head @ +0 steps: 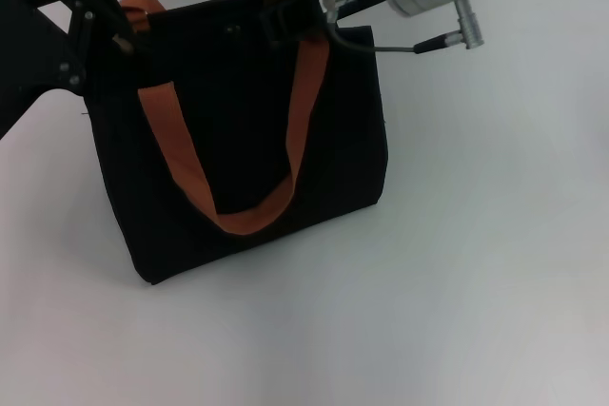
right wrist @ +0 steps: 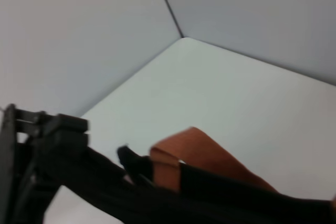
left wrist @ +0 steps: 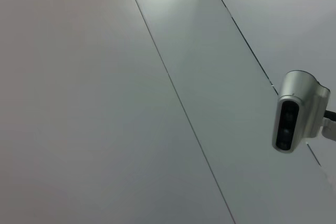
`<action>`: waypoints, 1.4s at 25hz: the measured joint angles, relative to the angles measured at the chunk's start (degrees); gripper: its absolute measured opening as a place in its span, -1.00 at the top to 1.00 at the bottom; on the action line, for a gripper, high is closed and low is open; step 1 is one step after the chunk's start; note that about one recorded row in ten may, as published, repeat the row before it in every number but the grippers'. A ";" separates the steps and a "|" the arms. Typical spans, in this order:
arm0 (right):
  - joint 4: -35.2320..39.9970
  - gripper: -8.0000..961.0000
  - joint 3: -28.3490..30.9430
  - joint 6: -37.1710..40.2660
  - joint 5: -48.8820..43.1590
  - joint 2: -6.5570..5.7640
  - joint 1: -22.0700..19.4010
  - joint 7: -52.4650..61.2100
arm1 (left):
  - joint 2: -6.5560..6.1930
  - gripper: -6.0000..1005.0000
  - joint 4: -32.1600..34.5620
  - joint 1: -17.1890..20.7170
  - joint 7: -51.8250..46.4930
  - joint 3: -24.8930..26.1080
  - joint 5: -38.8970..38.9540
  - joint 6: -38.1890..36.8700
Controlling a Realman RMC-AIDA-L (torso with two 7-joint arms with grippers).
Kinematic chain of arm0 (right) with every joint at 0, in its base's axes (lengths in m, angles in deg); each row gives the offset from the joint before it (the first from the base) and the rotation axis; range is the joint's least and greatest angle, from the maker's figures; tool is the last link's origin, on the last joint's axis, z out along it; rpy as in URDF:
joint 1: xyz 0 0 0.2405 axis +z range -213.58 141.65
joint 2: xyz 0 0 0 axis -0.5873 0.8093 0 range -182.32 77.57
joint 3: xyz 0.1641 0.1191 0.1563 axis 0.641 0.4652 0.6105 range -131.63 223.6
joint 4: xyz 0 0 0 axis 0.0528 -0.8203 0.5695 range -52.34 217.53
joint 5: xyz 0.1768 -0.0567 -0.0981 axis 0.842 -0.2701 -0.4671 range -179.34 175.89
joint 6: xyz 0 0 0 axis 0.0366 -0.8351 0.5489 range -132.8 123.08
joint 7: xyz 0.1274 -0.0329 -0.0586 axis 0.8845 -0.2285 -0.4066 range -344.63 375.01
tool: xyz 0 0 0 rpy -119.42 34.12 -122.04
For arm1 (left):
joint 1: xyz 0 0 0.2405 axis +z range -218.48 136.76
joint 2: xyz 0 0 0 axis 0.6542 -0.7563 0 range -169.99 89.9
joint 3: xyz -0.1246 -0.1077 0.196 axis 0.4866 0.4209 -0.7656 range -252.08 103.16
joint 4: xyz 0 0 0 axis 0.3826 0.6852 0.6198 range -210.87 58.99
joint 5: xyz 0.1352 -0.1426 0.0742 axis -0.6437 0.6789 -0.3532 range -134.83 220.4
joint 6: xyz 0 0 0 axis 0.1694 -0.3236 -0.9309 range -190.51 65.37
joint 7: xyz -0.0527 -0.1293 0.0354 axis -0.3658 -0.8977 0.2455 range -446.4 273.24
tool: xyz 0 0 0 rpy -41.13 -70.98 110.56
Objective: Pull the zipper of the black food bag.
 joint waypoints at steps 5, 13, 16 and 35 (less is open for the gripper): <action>4.54 0.98 -0.03 -0.02 -3.43 0.02 -2.62 2.47 | -0.04 0.88 0.00 0.02 0.00 0.15 0.00 0.14; 10.49 0.98 0.60 0.34 -6.10 0.02 -7.21 4.21 | -0.09 0.88 0.00 0.16 0.00 0.79 0.00 0.30; 12.27 0.98 0.66 0.36 -6.37 0.02 -9.04 4.29 | -0.09 0.88 0.00 0.18 0.00 0.90 0.00 0.65; 14.98 0.98 6.73 0.00 9.23 -0.17 -17.19 -7.82 | -0.01 0.88 -0.53 0.38 0.00 1.49 0.00 1.72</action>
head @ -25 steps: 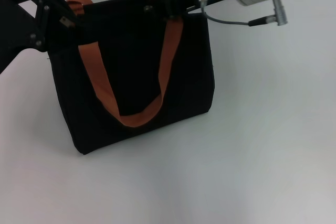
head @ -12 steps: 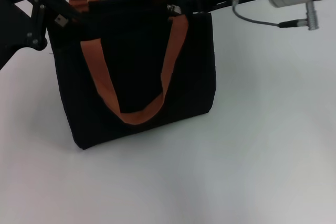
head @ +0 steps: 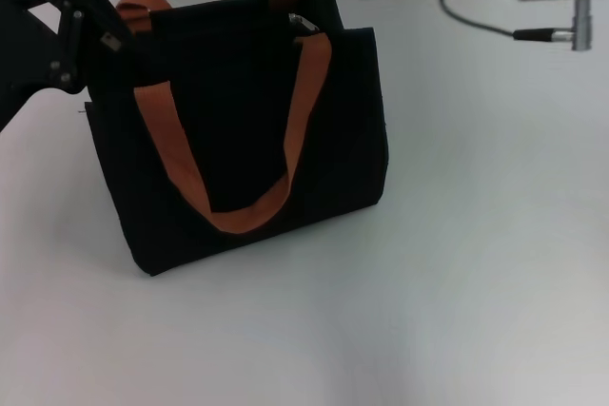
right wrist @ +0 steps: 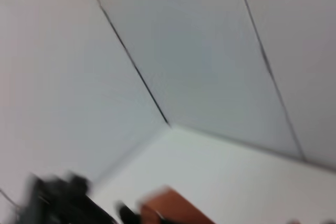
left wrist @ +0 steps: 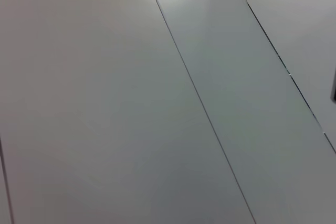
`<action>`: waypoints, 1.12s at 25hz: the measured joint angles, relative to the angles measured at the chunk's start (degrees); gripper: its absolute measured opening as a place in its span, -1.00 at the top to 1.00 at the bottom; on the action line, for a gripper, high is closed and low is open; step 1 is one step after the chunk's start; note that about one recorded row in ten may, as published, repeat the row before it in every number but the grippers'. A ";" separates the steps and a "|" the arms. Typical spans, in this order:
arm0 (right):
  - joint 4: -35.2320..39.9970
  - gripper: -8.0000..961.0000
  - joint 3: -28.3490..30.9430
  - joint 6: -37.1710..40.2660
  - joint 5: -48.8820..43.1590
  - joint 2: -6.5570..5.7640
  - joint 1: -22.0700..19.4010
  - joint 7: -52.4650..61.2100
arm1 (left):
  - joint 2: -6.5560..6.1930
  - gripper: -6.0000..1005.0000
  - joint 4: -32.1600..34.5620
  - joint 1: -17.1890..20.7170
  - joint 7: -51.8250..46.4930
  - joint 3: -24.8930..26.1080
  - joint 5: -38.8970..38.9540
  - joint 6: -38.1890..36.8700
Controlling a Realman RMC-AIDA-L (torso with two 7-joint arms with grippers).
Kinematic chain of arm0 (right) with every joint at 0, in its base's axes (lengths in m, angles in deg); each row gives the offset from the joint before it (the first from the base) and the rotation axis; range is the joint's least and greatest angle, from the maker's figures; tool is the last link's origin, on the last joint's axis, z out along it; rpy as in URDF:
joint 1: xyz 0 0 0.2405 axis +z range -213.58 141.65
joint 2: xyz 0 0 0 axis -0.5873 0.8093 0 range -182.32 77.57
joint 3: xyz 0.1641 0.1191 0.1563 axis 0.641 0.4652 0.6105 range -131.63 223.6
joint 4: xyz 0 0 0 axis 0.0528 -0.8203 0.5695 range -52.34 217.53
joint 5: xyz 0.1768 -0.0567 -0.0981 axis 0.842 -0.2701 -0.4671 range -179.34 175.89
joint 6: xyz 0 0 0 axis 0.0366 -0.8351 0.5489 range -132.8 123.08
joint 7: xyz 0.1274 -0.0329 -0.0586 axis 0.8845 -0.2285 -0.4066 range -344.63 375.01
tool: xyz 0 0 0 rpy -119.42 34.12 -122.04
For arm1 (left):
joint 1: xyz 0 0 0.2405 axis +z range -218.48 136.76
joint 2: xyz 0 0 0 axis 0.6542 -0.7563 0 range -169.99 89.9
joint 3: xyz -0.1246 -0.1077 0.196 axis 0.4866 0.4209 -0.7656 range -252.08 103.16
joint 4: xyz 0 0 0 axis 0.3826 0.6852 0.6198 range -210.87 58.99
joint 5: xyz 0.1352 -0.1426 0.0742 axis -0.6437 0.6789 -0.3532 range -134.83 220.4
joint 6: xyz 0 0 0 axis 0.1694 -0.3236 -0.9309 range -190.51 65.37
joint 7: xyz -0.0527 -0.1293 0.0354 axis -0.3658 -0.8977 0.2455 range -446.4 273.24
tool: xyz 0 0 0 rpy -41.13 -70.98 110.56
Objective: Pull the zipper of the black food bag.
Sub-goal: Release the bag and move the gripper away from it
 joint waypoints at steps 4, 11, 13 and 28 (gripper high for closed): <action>-5.93 0.94 4.25 2.23 15.11 -0.22 -2.85 -14.82 | 0.00 0.88 -0.41 -0.02 -1.20 0.02 0.00 -0.10; -28.49 0.58 15.14 25.58 31.71 -1.53 -2.26 -45.16 | -0.24 0.84 0.15 -0.17 -10.14 -0.14 -0.08 1.99; -33.13 0.42 15.99 30.61 30.61 -2.51 -1.59 -51.13 | -0.41 0.77 1.75 -0.18 -15.14 -0.30 -0.56 3.21; -40.88 -0.61 16.17 32.42 19.67 -2.13 -3.07 -69.04 | -8.34 -0.25 22.85 0.69 -58.34 -5.59 -15.50 -1.10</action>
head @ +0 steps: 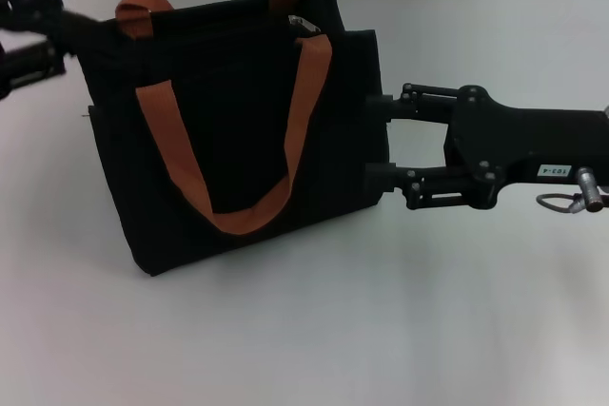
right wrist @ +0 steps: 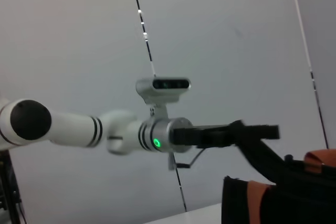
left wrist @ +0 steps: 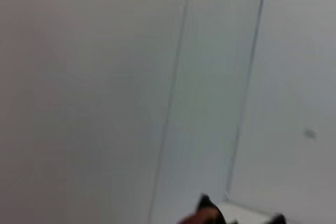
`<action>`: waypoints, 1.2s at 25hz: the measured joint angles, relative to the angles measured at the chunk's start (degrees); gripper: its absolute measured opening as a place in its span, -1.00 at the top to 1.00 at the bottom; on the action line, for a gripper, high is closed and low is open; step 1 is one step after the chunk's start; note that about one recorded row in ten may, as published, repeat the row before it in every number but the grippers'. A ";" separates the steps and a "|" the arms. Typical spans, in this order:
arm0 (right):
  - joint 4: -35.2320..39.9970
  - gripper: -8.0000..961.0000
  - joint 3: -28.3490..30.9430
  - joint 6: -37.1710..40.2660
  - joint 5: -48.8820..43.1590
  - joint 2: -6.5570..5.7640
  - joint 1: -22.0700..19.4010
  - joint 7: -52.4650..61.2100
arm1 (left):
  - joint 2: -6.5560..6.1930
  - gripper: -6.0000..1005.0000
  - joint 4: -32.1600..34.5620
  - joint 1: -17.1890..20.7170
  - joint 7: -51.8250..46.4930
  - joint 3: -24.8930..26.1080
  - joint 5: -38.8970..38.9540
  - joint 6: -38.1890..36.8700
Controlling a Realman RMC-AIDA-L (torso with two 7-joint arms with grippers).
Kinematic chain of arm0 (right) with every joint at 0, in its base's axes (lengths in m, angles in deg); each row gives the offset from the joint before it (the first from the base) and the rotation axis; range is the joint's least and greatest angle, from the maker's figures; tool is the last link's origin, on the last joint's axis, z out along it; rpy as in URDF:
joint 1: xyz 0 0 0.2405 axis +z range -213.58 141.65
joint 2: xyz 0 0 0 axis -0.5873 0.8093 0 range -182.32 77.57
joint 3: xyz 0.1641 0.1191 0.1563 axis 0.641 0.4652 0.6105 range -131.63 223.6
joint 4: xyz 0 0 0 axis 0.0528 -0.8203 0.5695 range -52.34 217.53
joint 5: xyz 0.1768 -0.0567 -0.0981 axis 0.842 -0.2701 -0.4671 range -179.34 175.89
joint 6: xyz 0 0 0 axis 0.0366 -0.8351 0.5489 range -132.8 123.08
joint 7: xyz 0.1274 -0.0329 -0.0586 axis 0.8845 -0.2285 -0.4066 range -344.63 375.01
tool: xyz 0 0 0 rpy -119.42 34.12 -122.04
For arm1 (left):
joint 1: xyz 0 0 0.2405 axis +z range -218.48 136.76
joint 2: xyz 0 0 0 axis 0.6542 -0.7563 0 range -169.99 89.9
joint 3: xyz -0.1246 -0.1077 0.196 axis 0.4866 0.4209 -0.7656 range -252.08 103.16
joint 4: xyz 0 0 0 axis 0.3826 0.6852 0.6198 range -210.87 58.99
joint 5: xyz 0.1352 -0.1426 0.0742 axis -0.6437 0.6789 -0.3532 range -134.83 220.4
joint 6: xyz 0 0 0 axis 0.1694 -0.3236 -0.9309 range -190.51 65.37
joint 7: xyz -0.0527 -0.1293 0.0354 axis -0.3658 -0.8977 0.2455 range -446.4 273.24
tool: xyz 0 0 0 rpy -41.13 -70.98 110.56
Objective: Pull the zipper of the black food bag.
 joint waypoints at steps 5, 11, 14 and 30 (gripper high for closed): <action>-0.06 -0.68 -0.21 -0.94 -0.05 0.29 -0.21 -0.69 | -1.29 -0.57 6.56 -0.53 -7.06 -1.70 -5.03 -3.26; -0.11 -0.68 -0.31 -2.97 -0.28 0.73 -0.05 -0.87 | -1.75 -0.65 9.20 -0.61 -9.73 -1.80 -6.82 -4.96; -0.13 -0.68 -0.34 -4.04 -0.68 0.74 0.22 -0.67 | -3.19 -0.65 10.88 -0.42 -11.93 -1.75 -8.72 -9.36; -3.73 -0.68 -0.82 -4.15 -3.77 1.59 0.28 -7.68 | 2.89 -0.64 -2.28 1.64 3.19 -3.85 -1.99 -12.74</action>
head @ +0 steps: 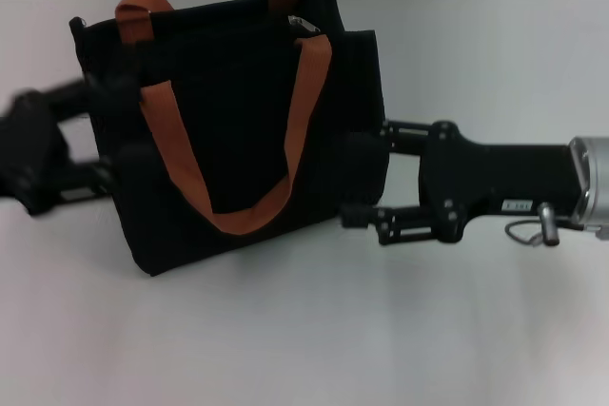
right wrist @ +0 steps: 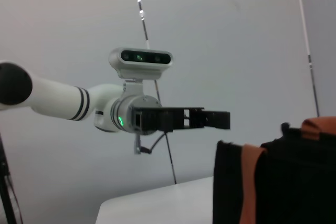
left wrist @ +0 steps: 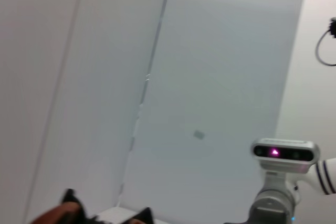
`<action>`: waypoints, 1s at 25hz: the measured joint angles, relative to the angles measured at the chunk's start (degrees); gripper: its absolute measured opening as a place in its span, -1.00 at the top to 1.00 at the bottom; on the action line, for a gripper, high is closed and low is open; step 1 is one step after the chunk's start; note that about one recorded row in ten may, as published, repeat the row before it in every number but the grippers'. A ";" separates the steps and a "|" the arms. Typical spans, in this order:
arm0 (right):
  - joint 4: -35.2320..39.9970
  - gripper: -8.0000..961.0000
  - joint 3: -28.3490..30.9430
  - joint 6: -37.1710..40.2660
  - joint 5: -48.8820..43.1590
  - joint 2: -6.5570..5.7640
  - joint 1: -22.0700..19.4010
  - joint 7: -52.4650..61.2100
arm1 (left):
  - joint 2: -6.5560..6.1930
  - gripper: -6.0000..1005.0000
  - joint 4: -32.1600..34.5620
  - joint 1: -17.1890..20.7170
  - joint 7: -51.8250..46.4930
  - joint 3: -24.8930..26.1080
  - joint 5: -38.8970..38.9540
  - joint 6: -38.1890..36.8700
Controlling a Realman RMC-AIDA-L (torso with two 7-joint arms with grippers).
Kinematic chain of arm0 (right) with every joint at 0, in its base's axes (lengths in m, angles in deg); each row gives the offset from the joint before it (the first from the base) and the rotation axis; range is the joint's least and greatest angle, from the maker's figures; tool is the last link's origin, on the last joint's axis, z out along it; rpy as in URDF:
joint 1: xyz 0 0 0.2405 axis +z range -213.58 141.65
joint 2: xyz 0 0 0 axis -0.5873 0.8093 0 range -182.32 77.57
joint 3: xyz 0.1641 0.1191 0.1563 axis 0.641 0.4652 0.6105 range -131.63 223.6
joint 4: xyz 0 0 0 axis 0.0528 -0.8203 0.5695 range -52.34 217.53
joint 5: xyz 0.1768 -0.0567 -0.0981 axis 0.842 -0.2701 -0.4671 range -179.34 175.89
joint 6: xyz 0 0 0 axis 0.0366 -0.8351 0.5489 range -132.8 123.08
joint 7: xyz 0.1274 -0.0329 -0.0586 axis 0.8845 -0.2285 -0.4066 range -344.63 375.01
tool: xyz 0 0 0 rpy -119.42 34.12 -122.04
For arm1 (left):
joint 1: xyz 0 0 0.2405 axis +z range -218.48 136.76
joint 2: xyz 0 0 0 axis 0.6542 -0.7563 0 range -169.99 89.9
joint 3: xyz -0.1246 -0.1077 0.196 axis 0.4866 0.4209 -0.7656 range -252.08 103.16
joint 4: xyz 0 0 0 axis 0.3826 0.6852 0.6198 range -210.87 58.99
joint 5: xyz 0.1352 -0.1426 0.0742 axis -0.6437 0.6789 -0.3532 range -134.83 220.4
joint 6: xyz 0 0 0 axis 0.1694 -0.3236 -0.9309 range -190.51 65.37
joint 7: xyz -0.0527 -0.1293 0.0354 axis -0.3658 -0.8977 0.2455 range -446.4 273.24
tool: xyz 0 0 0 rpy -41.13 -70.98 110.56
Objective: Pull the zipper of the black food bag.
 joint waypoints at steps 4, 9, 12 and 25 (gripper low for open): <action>-3.59 -0.68 -0.34 -0.12 -0.63 0.06 0.00 -5.16 | 1.33 -0.64 -3.80 0.67 6.41 -3.14 -1.83 0.10; -8.37 -0.68 -1.92 -0.41 -0.78 0.16 0.13 -10.00 | 2.27 -0.64 -9.15 1.30 16.12 -8.73 -2.98 1.70; -12.21 -0.68 -2.91 -1.16 -0.84 0.33 0.55 -13.14 | 3.12 -0.64 -10.54 1.34 19.06 -9.46 -5.70 4.01; -19.61 -0.68 -4.25 -3.47 -0.87 0.56 0.01 -20.85 | 4.44 -0.63 -13.46 1.57 21.90 -9.62 -10.56 9.42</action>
